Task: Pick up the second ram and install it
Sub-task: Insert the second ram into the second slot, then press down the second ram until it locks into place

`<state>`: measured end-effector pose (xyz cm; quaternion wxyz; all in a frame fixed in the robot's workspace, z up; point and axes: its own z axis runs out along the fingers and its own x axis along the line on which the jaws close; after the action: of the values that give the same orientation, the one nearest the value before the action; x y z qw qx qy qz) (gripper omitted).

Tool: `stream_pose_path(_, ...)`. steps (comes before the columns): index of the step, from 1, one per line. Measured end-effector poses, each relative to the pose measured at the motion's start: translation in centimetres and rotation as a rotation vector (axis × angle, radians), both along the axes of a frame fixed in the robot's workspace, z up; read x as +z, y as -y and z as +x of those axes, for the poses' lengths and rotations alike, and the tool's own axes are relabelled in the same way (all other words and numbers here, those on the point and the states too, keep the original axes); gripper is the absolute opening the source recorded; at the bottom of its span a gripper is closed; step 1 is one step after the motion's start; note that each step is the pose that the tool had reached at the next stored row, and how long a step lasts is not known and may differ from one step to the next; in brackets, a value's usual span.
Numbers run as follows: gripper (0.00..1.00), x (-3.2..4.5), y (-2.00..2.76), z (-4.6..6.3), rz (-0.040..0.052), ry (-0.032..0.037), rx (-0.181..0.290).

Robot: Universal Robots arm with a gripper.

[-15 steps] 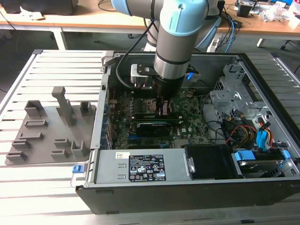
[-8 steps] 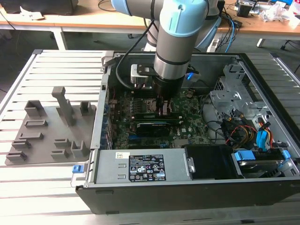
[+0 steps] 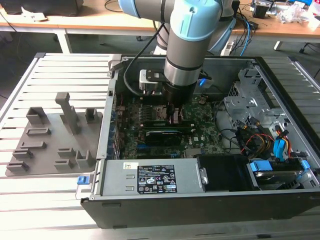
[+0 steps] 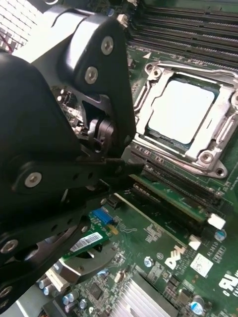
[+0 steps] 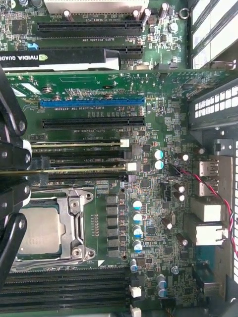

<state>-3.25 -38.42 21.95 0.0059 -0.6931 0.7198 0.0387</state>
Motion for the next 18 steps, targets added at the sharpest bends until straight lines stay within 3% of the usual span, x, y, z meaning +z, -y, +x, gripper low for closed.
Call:
stream_pose_path(1,0.21,0.13,-0.01,0.0,-0.0033,0.0001,0.0)
stream_pose_path(4,0.21,2.16,-0.05,0.0,-0.0226,0.0,0.0)
stream_pose_path(5,0.21,2.79,-0.16,0.0,-0.0345,0.0001,0.0)
stream_pose_path(7,0.13,4.42,-0.62,0.0,-0.0821,0.0,0.0)
stream_pose_path(8,0.11,4.8,-0.67,0.0,-0.0877,-0.0001,0.0)
stream_pose_path(14,0.11,4.84,-0.67,0.0,-0.0877,0.0,0.0)
stream_pose_path(17,0.11,3.72,-0.67,3.8,-0.0837,-0.0072,0.0)
stream_pose_path(18,0.11,3.37,-0.68,4.5,-0.0838,-0.0087,0.001)
